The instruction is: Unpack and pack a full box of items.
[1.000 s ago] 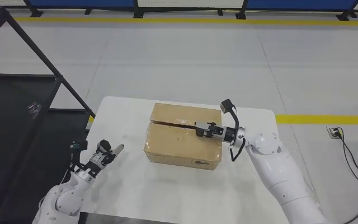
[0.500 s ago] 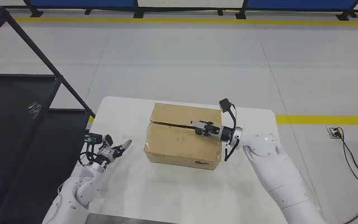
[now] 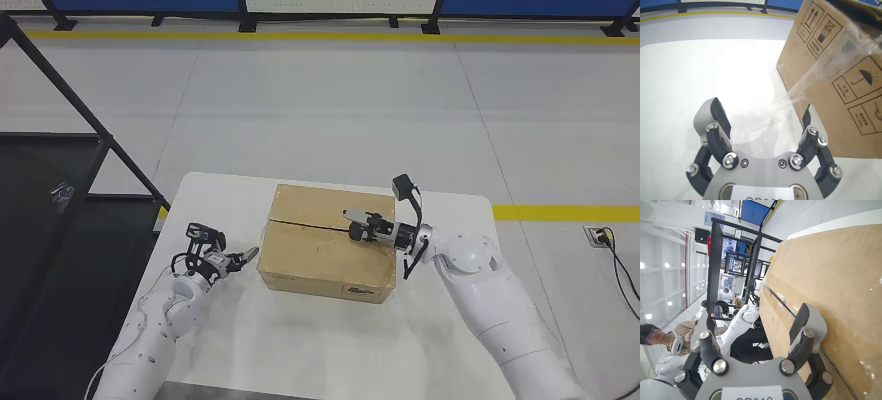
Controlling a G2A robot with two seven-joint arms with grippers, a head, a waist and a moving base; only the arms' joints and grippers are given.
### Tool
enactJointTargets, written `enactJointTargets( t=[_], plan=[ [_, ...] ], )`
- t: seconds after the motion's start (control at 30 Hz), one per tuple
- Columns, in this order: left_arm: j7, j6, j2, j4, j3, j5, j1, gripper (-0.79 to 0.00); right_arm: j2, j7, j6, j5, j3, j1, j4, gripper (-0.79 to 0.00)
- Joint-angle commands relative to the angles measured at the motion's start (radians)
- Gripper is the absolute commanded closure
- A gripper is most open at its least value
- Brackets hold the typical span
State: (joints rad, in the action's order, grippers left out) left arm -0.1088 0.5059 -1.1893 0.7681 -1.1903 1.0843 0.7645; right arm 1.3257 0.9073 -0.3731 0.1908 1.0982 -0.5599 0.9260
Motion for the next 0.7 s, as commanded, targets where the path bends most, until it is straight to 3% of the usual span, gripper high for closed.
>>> enactJointTargets(
  t=[0.0,0.37,0.67],
  plan=[
    [-0.011,0.004,-0.01,-0.032,0.021,0.0,-0.022,-0.785,0.002,0.001,-0.004,0.001,-0.005,0.006,-0.01,-0.785],
    [-0.06,-0.063,-0.074,-0.166,0.109,-0.043,-0.12,-0.785,0.008,0.009,-0.027,0.0,-0.024,0.025,-0.04,-0.785],
    [-0.125,-0.127,-0.11,-0.26,0.122,-0.101,-0.178,-0.785,0.006,0.013,-0.049,-0.002,-0.024,0.021,-0.044,-0.785]
  ],
)
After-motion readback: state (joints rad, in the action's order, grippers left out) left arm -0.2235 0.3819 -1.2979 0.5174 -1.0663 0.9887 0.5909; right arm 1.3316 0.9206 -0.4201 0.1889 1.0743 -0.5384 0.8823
